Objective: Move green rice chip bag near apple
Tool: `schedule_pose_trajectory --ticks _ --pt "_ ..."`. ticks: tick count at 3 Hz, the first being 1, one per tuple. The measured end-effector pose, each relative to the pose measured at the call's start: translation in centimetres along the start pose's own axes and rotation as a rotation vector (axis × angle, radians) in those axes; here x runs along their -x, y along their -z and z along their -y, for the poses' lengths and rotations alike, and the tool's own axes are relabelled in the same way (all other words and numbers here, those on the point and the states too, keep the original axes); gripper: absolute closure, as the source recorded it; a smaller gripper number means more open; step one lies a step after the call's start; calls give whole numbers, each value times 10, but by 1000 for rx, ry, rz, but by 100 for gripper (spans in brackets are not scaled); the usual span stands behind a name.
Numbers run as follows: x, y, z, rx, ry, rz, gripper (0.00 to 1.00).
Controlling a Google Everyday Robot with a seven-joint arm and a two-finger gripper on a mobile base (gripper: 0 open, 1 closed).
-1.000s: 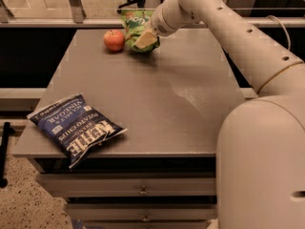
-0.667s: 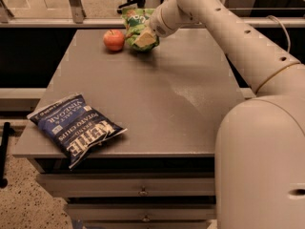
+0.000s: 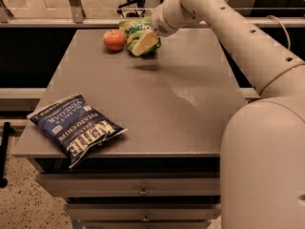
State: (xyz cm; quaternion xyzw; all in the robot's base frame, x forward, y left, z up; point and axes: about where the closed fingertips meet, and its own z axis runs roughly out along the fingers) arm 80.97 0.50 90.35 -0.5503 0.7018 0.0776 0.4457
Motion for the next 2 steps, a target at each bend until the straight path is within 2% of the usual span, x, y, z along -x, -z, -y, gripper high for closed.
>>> schedule_pose_trajectory --ticks 1,2 --pt "-12 30 10 -6 -23 31 0" --pt "-48 85 34 -23 -77 83 0"
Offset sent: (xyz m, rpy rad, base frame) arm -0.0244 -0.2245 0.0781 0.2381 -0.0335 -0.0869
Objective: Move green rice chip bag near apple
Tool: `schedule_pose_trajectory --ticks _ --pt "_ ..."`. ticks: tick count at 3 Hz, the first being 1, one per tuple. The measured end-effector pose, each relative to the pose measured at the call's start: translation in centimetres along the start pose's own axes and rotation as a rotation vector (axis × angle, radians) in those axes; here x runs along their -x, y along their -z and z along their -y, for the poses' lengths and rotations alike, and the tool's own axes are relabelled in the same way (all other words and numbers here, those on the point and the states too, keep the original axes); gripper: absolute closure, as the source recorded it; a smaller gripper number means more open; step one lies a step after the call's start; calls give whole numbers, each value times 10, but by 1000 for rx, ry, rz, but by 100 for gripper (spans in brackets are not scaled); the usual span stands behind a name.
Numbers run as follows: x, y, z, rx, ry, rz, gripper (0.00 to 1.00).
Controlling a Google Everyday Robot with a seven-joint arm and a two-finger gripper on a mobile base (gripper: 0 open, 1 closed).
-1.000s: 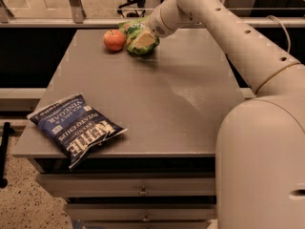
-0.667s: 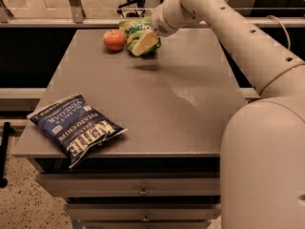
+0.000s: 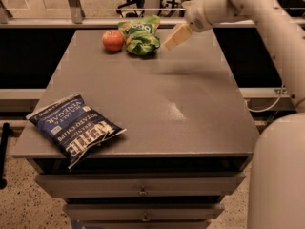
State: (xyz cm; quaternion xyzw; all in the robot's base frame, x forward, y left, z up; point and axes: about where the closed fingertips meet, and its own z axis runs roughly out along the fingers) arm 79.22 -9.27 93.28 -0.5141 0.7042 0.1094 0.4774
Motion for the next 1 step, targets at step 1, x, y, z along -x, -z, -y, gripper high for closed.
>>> schedule_pose_trajectory --ticks 1 --pt "1 29 17 -25 -14 40 0"
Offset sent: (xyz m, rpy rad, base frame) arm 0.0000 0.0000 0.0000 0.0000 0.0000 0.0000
